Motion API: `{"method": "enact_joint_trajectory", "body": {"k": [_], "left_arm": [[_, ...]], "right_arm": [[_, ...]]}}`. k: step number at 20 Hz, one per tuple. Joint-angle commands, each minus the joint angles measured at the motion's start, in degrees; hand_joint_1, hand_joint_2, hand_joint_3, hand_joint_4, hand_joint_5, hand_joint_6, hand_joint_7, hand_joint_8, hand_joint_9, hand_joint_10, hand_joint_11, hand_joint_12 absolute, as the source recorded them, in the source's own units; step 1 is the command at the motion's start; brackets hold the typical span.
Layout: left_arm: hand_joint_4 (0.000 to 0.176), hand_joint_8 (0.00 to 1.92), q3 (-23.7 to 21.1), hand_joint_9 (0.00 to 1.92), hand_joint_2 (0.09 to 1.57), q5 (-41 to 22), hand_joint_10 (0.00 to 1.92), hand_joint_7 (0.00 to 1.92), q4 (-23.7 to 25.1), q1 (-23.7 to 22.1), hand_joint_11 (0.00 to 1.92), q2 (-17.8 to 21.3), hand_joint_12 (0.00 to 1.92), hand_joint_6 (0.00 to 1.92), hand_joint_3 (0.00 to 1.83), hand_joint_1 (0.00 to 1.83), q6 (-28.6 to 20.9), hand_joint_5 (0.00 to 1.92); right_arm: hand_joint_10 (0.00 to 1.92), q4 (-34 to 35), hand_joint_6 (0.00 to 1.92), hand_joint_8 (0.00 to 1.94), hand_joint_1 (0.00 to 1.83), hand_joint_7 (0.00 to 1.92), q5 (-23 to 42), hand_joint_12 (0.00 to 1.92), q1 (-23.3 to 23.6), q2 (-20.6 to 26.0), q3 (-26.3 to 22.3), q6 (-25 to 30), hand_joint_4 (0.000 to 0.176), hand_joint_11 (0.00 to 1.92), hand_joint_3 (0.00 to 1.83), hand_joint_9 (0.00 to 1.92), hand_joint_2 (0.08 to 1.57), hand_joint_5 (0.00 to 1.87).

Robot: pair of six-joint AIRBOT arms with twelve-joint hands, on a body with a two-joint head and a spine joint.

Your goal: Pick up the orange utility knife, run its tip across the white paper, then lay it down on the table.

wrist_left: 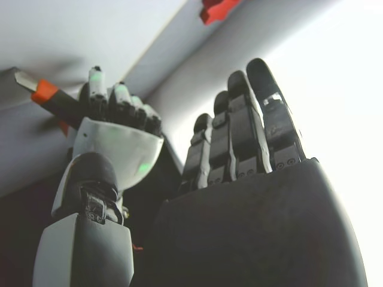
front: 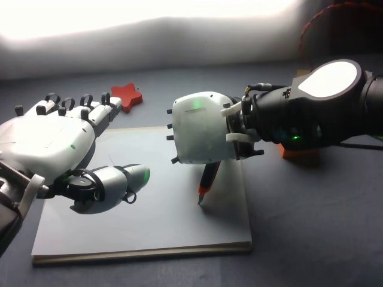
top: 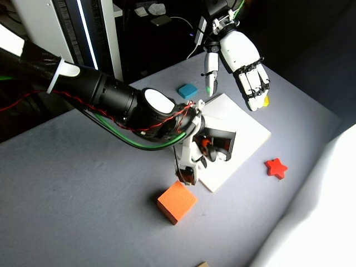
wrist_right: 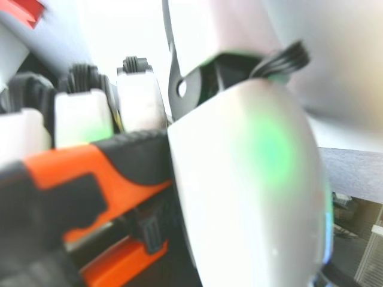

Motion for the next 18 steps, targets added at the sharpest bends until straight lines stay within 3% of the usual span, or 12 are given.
{"method": "enact_joint_trajectory", "body": {"k": [1,9,18], "left_arm": [[0.058,0.00,0.20,0.21,1.25,-4.06,0.00,0.11,3.92,-0.32,0.00,0.00,0.81,0.00,0.00,0.14,0.05,0.00],[0.065,0.00,0.20,0.21,1.24,-4.06,0.01,0.12,3.86,-0.20,0.00,0.00,0.78,0.00,0.00,0.16,0.05,0.00],[0.057,0.00,0.24,0.21,1.24,-4.07,0.00,0.12,3.58,-0.11,0.00,0.01,0.81,0.00,0.00,0.19,0.04,0.02]], "right_arm": [[1.92,0.55,1.92,1.94,1.54,1.43,-0.73,1.92,-0.25,0.21,0.59,-1.06,0.176,1.65,0.00,1.59,1.22,1.22],[1.92,0.59,1.92,1.94,1.54,1.45,0.60,1.92,0.28,0.02,4.28,-0.91,0.176,1.64,0.00,1.58,1.23,1.21],[1.92,2.84,1.92,1.94,1.54,1.40,1.76,1.92,1.67,0.07,4.54,-1.11,0.176,1.63,0.00,1.56,1.22,1.20]]}}
